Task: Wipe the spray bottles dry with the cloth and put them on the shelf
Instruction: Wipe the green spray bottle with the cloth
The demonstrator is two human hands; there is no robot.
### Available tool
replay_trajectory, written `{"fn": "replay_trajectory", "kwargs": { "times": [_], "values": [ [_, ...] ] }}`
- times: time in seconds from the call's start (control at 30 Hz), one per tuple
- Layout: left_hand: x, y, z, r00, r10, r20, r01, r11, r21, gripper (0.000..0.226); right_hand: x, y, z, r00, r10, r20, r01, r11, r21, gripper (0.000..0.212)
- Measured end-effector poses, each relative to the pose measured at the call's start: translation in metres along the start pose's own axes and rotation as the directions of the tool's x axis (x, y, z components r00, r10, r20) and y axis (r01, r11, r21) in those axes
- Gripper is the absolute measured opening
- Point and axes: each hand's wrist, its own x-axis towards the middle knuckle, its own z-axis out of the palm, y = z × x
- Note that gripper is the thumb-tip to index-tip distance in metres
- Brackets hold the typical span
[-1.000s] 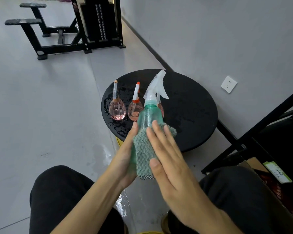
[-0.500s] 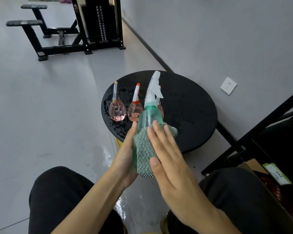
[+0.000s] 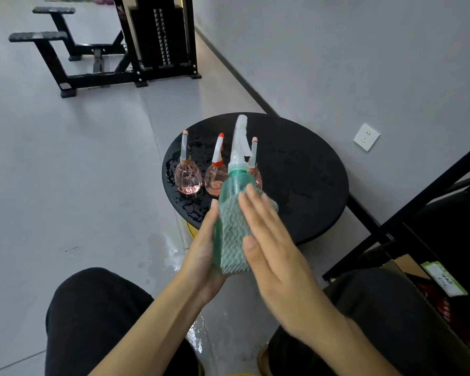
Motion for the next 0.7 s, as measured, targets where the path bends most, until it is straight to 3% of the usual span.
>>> {"fn": "replay_trajectory", "kwargs": {
  "times": [0.13,0.4,0.7],
  "values": [
    [-0.001,0.002,0.002,1.000,-0.023,0.009,0.023,1.000,0.014,0.060,-0.014,-0.001,0.000,1.000,0.018,0.012,-0.018,0.999,0.035,0.052],
    [-0.004,-0.003,0.006,0.998,-0.046,0.039,0.045,0.998,0.042,0.050,0.032,0.011,-0.015,0.995,0.086,-0.052,-0.081,0.992,0.101,0.053],
    [-0.001,0.001,0.001,0.998,-0.037,0.041,0.037,0.999,-0.008,0.049,-0.004,-0.003,-0.002,1.000,-0.002,-0.030,-0.005,0.971,-0.237,0.056]
  ]
}}
